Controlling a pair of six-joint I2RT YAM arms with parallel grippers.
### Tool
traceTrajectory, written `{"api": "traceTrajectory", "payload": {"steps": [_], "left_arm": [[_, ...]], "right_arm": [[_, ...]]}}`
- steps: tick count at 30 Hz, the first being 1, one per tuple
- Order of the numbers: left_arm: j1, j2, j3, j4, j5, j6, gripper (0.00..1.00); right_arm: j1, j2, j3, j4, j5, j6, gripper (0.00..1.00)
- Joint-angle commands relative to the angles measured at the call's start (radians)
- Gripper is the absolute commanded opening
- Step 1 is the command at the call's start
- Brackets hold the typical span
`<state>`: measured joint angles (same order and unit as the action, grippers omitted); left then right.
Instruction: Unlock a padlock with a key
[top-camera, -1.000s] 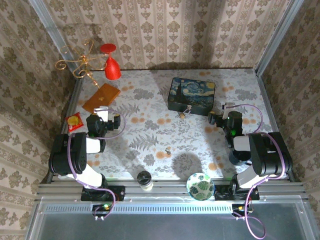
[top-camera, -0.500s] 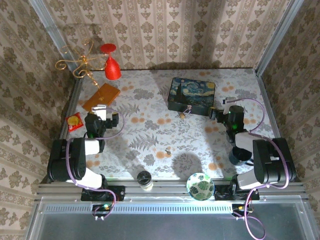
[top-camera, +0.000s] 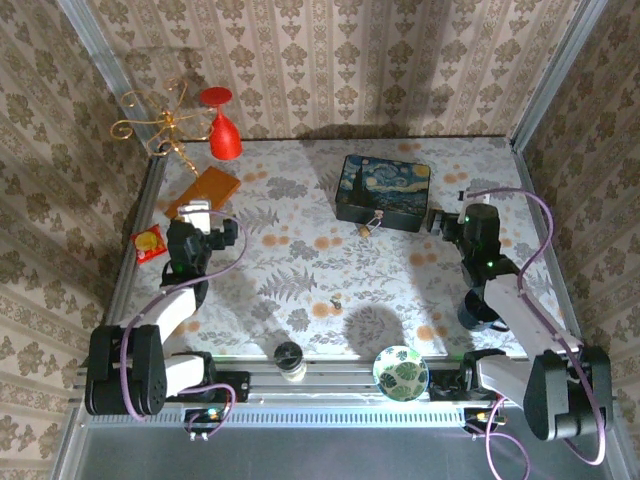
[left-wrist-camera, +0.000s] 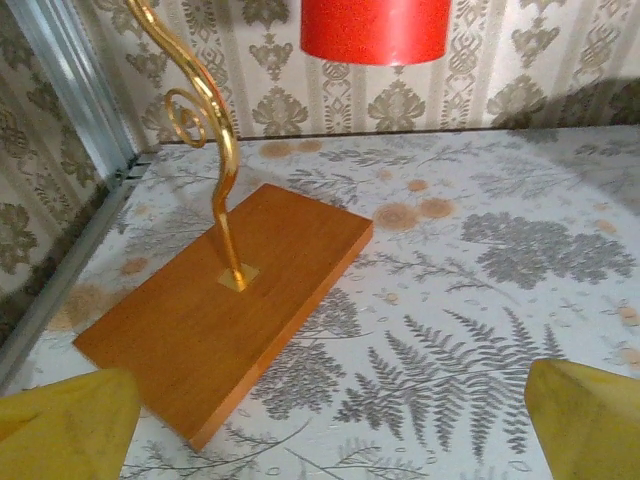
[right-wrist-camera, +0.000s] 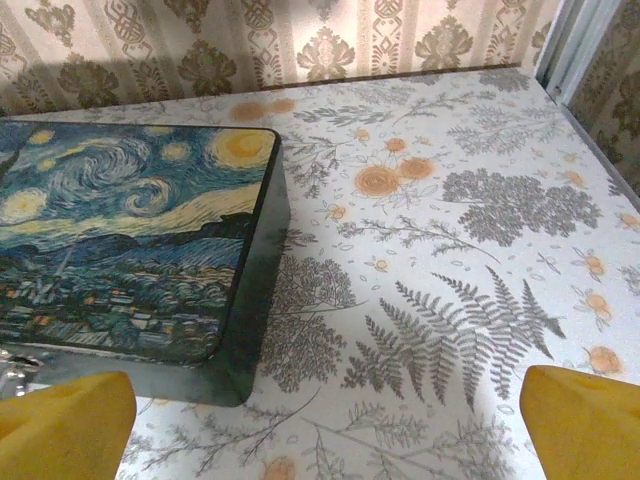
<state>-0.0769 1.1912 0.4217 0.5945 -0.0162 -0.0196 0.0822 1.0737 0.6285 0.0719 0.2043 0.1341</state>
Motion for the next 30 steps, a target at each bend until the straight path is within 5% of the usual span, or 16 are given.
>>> {"api": "traceTrajectory", "payload": {"steps": [1,10,18,23,30], "left_arm": [[-0.048,-0.035,0.02,-0.084,0.014,-0.091,1.0],[-0.128,-0.144,-0.022,-0.135,-0.004,-0.213,1.0],[-0.135,-0.234,-0.054,-0.18,-0.062,-0.241,1.0],[-0.135,-0.246,-0.063,-0.19,-0.066,-0.226,1.0],[-0.135,-0.254,-0.085,-0.197,-0.07,-0.21,1.0]], "right_arm": [[0.088,-0.046,0.055,-0.281,0.068,0.055,1.0],[0.515,0.035,0.189,-0.67,0.198,0.372,0.98],[0.846,0.496,0.532,-0.992,0.247,0.747,0.89],[0.932,0.705,0.712,-1.056,0.2,0.799,0.85],[0.932,0.787,0.706,-0.979,0.085,0.837,0.6]]}}
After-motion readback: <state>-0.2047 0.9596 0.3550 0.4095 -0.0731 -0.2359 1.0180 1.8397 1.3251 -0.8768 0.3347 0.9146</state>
